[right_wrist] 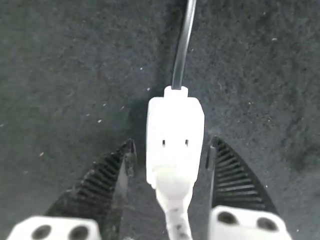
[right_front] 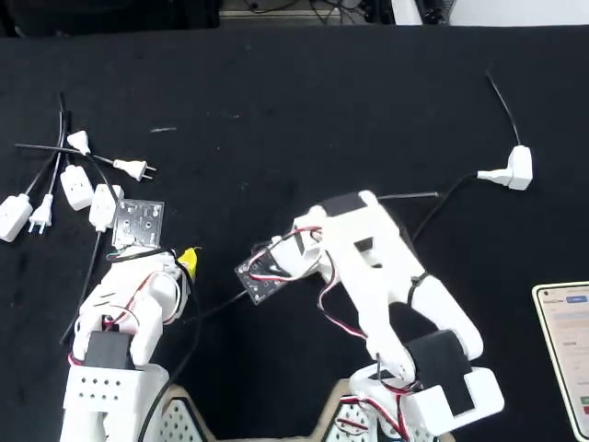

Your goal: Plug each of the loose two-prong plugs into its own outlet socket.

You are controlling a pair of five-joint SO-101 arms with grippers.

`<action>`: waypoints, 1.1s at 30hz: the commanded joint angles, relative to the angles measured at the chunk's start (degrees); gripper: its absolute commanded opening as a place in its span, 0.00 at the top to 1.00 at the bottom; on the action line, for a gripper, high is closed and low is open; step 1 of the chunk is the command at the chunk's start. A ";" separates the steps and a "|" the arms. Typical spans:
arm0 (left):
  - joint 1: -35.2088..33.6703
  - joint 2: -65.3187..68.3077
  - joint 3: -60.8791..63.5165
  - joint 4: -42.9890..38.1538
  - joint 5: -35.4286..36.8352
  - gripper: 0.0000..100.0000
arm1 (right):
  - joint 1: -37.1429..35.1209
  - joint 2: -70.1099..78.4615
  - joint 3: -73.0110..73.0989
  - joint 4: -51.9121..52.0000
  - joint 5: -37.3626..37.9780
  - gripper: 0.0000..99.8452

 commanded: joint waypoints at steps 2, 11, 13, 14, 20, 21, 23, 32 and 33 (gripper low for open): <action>0.04 -0.35 -1.19 0.26 -0.70 0.81 | -0.88 -2.77 1.36 -5.36 -0.44 0.78; 0.04 -0.44 -1.19 0.79 -0.70 0.81 | -0.62 5.93 -2.24 -4.75 -0.53 0.78; 0.04 -0.44 -1.19 1.05 -0.70 0.81 | -0.18 7.52 -5.05 -1.49 -0.53 0.80; 0.04 -0.44 -1.19 1.05 -0.70 0.81 | 0.00 7.87 -6.73 0.79 -0.44 0.82; 0.04 -0.44 -1.19 0.97 -0.70 0.81 | 1.58 7.78 -15.52 14.15 -2.11 0.97; 0.04 -0.44 -1.19 0.97 -0.70 0.81 | 2.46 7.25 -16.75 16.35 -3.78 0.99; 0.04 -0.44 -1.19 0.97 -0.70 0.81 | 5.19 5.32 -19.03 20.40 -7.82 0.99; 0.13 -0.44 -1.45 0.70 -0.70 0.81 | 29.54 -0.31 -21.14 6.42 -39.21 0.99; 0.04 -0.44 -1.54 0.70 -0.70 0.81 | 31.21 0.22 -20.53 3.96 -45.54 0.99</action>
